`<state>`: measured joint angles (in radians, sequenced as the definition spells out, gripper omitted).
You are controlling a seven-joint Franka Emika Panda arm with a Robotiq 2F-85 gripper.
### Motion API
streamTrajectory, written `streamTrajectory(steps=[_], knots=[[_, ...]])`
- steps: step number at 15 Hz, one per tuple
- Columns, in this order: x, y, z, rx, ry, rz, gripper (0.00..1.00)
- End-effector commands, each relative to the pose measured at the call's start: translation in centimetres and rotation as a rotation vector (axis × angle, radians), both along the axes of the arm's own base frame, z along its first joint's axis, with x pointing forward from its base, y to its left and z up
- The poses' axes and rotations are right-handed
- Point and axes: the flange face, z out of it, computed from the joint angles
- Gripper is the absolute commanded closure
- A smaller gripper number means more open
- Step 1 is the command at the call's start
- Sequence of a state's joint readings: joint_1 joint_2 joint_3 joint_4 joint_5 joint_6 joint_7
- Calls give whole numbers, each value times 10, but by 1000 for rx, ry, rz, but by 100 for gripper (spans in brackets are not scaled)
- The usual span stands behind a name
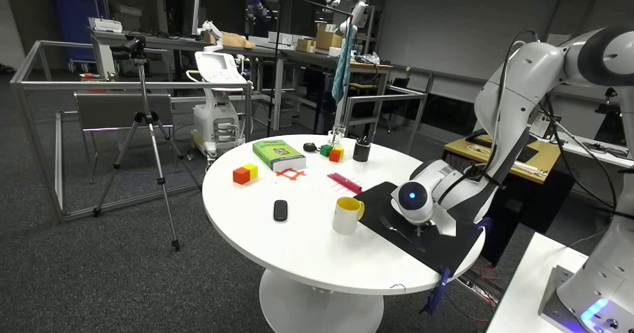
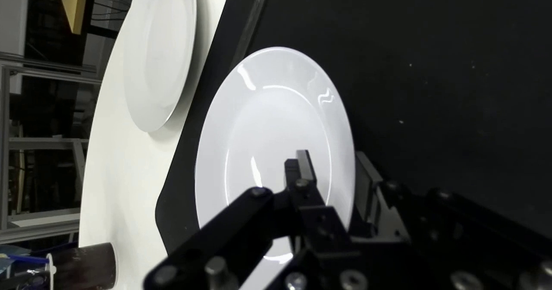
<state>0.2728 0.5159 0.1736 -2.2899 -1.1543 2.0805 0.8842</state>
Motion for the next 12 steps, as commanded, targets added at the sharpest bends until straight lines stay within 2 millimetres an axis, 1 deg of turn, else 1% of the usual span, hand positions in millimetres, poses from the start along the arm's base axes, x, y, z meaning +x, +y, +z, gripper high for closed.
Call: streamTrajectory(steps=[1,3,8,12], knots=[[8,-6,20,26,69,20,100],[11,-10,26,55,120,32,100],[22,-19,58,78,206,25,99],[23,-13,78,63,210,9,99]])
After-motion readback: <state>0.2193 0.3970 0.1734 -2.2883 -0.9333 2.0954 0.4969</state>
